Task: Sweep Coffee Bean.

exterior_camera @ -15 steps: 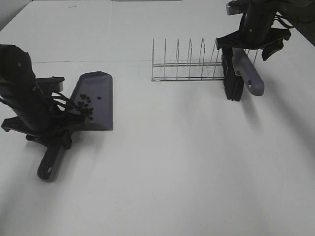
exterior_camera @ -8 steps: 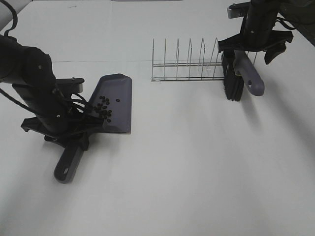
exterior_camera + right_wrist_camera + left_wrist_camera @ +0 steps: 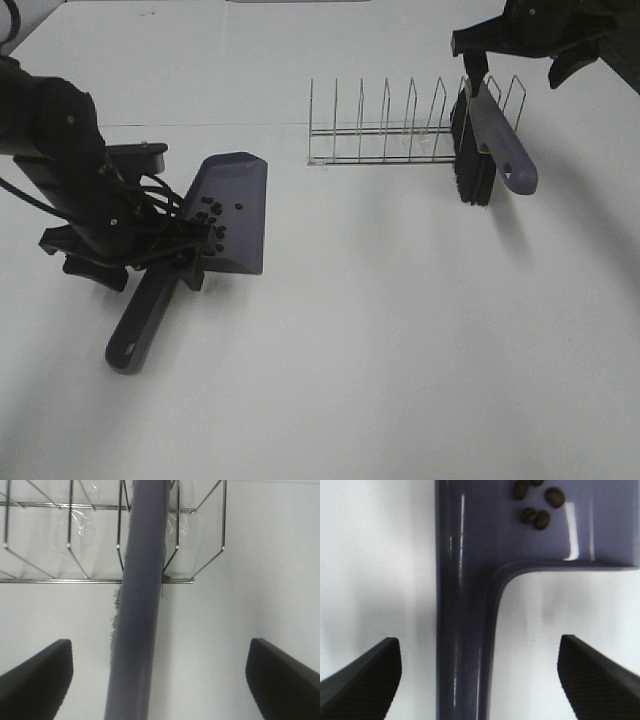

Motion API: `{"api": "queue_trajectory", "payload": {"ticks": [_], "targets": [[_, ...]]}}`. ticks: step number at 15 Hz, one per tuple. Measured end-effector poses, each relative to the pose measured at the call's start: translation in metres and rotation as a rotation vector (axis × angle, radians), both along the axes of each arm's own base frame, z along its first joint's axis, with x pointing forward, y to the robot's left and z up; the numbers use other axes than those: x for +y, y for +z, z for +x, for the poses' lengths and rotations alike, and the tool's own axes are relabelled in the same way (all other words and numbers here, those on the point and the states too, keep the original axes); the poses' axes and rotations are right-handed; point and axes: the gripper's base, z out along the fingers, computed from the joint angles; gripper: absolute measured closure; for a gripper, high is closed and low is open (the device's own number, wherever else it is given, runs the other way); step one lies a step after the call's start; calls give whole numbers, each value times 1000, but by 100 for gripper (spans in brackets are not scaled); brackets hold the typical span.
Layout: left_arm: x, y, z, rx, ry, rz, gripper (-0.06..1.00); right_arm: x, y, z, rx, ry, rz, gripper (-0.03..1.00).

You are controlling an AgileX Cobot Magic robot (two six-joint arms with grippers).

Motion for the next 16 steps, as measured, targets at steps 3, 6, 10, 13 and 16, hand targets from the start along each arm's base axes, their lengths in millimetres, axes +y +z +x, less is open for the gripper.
{"api": "queue_trajectory", "payload": {"ticks": [3,6,10,13,16], "targets": [[6,54,-7,-108,-44,-3,16,3,33,-17,21,17,51,17],[22,107,-30,-146,-114,74,16,2,56,-28,17,29,51,17],[44,173,-76,-170,-126,101,16,4,80,-56,17,51,117,17],[68,218,-132,-228,-118,81,16,-3,93,-115,76,48,118,17],[83,222,-171,-274,-112,53,17,-9,96,-163,113,49,115,17]]}}
